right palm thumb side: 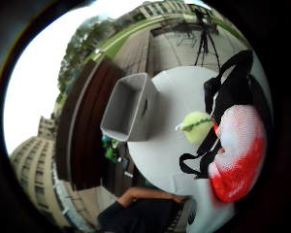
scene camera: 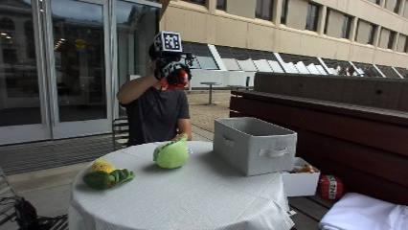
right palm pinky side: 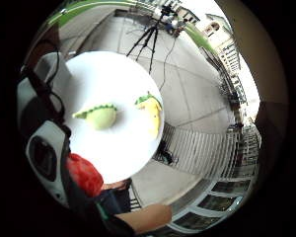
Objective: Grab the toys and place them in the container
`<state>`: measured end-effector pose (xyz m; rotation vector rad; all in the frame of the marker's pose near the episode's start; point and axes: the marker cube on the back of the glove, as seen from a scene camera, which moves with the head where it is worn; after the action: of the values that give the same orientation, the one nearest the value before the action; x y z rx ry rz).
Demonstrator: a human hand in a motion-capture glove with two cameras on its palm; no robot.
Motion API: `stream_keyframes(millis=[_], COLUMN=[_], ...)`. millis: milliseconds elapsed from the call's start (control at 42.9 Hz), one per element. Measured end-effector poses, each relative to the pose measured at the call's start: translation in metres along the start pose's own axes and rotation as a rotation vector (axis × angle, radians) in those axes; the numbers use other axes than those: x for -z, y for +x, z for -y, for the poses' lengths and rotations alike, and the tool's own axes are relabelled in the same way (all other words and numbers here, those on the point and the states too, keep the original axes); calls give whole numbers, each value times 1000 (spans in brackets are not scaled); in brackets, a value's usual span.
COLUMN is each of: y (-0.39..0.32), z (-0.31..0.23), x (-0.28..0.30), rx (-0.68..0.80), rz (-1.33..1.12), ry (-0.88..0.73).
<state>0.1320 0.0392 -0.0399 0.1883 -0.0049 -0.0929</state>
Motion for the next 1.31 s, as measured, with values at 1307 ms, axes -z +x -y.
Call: stream_keyframes(millis=[1307], y=[-242], z=[81], x=[-36], rx=[173], rz=[-4], ry=[-141])
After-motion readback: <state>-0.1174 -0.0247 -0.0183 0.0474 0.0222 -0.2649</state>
